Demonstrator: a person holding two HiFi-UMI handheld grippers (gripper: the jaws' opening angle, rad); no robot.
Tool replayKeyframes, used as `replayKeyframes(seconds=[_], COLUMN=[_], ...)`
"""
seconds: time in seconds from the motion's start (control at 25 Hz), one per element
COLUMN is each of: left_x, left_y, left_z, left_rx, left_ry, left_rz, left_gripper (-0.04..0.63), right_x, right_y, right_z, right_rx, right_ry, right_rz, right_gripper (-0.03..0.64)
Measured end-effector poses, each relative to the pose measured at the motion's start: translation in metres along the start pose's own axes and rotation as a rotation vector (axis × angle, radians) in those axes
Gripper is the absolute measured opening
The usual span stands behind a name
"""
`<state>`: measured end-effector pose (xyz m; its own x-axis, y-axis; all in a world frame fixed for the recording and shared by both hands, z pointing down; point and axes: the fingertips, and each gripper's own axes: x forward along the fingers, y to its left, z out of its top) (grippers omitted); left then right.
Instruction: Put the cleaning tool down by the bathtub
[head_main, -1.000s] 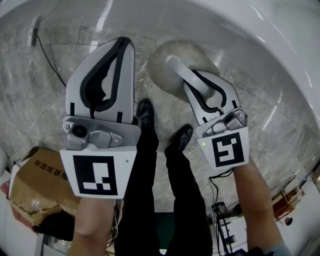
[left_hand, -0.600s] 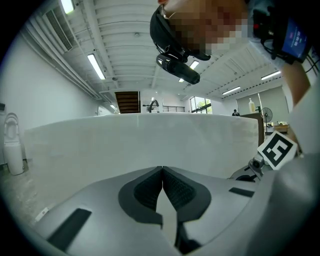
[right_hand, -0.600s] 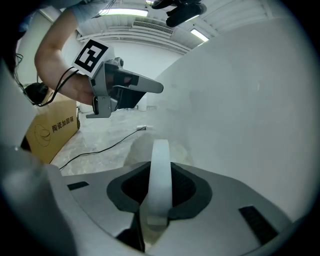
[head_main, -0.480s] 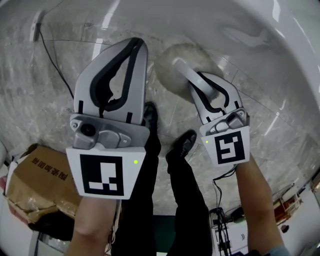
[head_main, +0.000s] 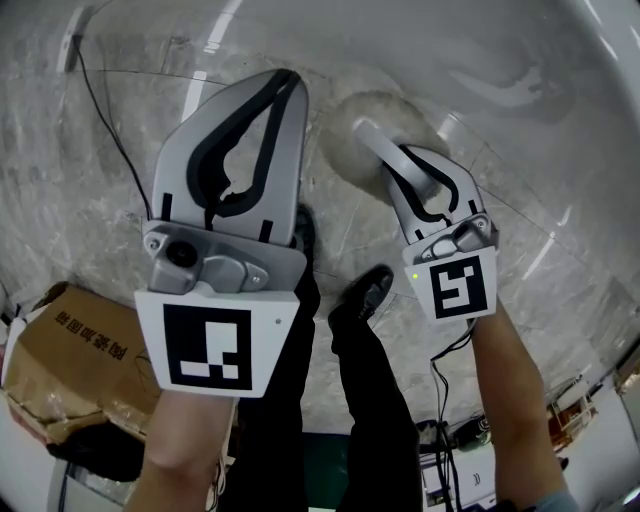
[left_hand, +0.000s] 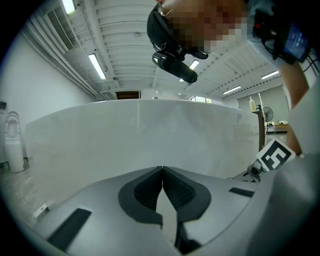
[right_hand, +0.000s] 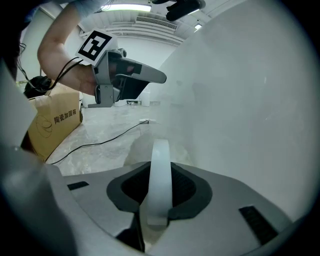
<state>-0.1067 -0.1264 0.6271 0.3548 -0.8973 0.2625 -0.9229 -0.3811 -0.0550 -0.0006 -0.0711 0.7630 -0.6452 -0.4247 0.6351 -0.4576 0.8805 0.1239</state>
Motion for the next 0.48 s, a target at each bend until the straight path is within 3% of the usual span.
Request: replayKeyframes(seconds=[0.48], left_x=[0.002], left_y=[-0.004], left_z=[-0.028], left_rx=[0.004], left_ry=[0.002], left_rz=[-0.001], left_gripper=[0.017], right_x=[0.023], right_y=[0.006], right_z=[-0.032], right_rx=[-0.021], right_ry=[0.021], right_rz=[0.025], right_gripper=[0.104])
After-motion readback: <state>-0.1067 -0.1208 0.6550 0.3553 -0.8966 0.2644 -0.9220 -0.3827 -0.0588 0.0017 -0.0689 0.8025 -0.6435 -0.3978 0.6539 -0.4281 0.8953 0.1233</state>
